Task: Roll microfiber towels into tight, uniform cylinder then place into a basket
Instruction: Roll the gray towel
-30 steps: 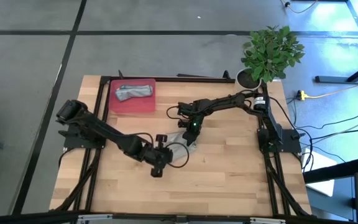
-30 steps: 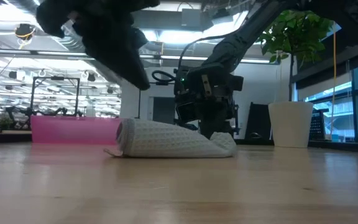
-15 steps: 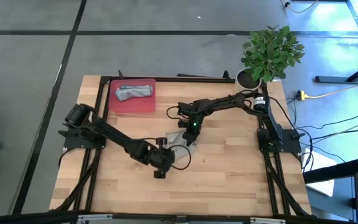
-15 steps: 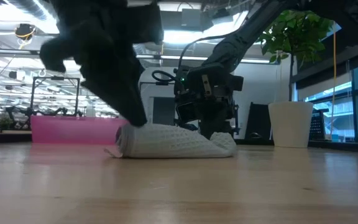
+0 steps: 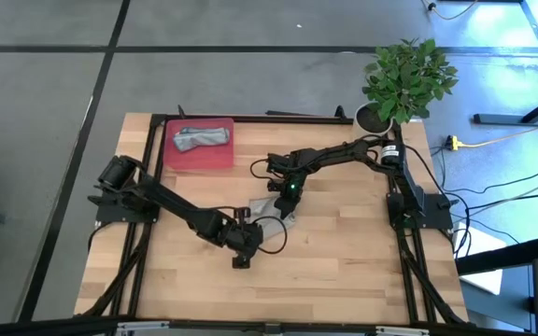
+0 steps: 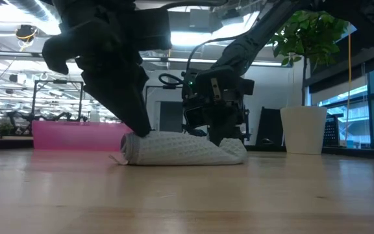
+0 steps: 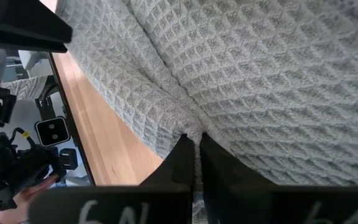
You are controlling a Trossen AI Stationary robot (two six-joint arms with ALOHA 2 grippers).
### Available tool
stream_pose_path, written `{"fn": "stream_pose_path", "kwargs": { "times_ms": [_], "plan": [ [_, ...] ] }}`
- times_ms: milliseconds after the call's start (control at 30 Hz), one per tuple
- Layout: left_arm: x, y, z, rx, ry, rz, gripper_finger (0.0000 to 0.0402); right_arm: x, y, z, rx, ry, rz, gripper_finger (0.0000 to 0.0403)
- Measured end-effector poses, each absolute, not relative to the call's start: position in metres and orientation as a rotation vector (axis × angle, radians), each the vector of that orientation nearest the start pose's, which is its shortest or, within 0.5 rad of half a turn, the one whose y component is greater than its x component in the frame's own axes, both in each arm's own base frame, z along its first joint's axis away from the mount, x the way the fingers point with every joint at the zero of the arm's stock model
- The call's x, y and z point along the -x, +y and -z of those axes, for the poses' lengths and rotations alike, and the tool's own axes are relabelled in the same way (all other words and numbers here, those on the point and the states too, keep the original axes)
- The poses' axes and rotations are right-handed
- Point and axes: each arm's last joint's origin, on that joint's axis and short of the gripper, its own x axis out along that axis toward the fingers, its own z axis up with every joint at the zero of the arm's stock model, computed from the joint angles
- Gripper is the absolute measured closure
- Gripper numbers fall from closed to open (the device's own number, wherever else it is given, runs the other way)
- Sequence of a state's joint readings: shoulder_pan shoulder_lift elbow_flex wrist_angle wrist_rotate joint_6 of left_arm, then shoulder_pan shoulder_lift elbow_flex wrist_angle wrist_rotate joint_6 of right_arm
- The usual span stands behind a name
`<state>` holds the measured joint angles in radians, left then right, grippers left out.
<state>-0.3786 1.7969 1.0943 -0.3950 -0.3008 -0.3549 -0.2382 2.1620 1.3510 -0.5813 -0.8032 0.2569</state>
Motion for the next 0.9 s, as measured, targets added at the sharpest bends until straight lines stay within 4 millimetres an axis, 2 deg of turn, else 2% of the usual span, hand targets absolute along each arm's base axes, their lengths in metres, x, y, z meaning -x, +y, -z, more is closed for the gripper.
{"fn": "stream_pose_path", "kwargs": {
  "times_ms": [367, 700, 900],
  "plan": [
    [-0.325, -0.117, -0.178, -0.083, 0.994, -0.067, 0.0358, -0.389, -0.073, -0.1, -0.922, 1.294, -0.313, 0.0392],
    [-0.326, -0.116, -0.177, -0.02, 0.998, -0.085, 0.0314, -0.389, -0.073, -0.1, -0.922, 1.293, -0.314, 0.0392],
    [-0.328, -0.11, -0.177, 0.056, 0.996, -0.148, 0.0309, -0.389, -0.073, -0.1, -0.922, 1.293, -0.314, 0.0392]
  ]
}}
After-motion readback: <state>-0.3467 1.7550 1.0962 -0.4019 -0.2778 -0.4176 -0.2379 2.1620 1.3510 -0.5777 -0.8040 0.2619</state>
